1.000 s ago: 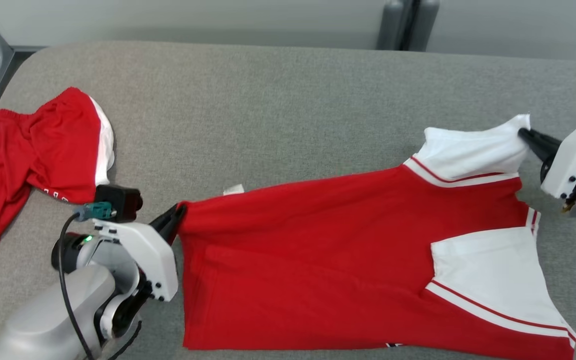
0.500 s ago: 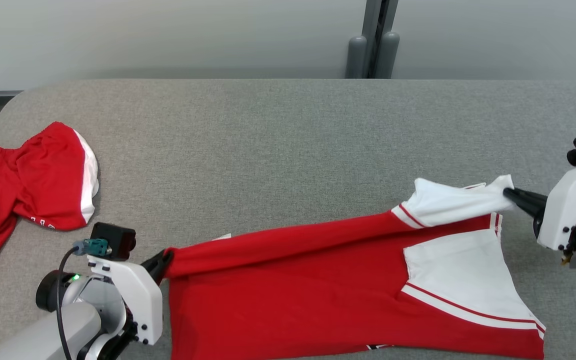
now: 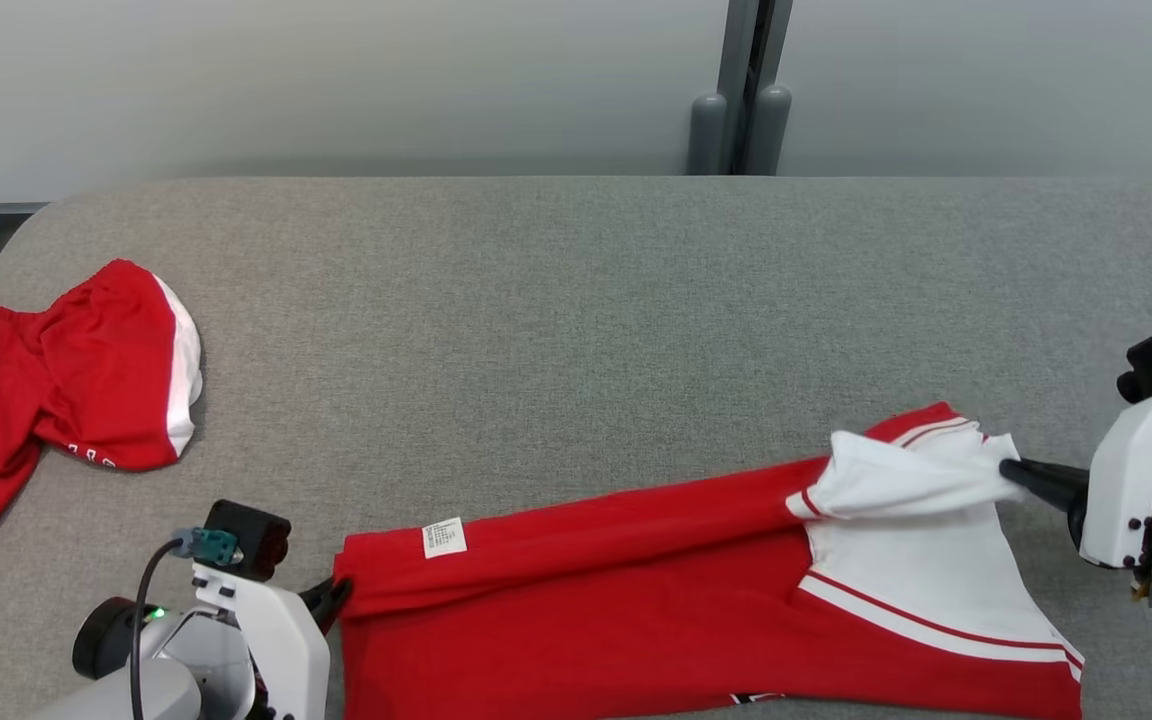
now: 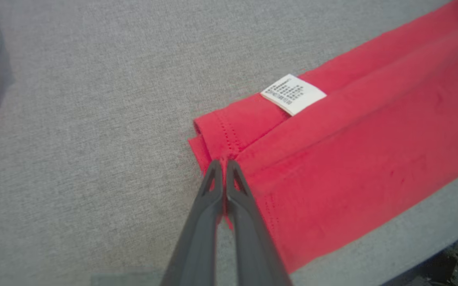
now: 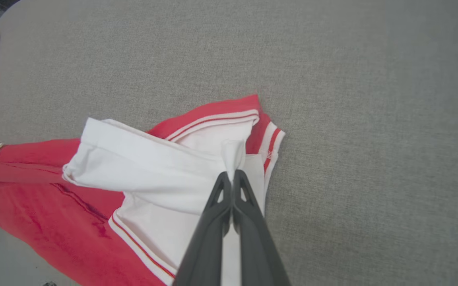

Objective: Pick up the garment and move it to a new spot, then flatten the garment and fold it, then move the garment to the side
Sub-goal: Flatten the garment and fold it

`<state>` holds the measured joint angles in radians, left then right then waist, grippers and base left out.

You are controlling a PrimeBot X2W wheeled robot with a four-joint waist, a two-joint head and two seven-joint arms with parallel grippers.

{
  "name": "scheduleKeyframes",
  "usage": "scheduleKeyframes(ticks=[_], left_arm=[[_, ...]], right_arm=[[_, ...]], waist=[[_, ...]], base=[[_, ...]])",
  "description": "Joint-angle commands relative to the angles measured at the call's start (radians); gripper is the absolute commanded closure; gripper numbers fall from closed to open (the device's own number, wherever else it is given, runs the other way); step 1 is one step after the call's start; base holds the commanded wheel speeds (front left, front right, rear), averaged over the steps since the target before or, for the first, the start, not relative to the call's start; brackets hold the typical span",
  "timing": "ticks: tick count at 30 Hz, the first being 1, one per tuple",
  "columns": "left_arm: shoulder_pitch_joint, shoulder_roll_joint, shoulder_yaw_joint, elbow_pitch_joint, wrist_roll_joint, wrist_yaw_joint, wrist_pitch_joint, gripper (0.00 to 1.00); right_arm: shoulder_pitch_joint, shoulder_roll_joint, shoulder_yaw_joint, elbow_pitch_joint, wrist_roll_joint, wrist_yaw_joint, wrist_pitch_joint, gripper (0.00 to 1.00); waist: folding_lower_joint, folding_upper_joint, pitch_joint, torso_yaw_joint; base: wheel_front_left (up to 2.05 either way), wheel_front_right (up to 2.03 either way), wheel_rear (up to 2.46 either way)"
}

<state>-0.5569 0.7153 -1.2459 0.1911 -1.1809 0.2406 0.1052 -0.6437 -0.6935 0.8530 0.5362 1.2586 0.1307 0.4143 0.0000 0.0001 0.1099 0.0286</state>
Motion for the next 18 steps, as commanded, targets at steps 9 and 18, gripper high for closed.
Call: scheduleKeyframes(ticks=[9, 18], left_arm=[[0.001, 0.013, 0.0, -0.019, -0.003, 0.007, 0.017, 1.0], [0.021, 0.017, -0.006, -0.023, -0.018, 0.004, 0.043, 0.88]], right_arm=[[0.08, -0.031, -0.034, -0.067, 0.047, 0.0, 0.05, 1.0], [0.156, -0.05, -0.071, -0.111, 0.056, 0.0, 0.075, 0.84]], waist=[[0.0, -0.0001, 0.001, 0.013], [0.0, -0.0001, -0.003, 0.006]], base=[[0.0, 0.0, 0.0], [0.0, 0.0, 0.0]])
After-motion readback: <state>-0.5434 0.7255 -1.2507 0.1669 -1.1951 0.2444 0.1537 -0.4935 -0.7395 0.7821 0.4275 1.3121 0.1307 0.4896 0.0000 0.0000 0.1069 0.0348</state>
